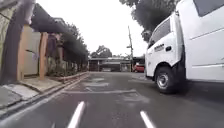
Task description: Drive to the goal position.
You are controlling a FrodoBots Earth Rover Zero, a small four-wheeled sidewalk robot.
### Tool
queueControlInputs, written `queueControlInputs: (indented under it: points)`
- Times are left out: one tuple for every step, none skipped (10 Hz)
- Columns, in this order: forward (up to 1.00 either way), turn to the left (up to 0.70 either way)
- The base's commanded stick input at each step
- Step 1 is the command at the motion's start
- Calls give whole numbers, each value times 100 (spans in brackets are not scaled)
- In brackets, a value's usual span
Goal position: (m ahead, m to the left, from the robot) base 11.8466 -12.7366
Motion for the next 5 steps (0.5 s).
queueControlInputs:
  points:
    - [85, 0]
    - [85, 0]
    - [85, 0]
    - [85, 0]
    - [85, 0]
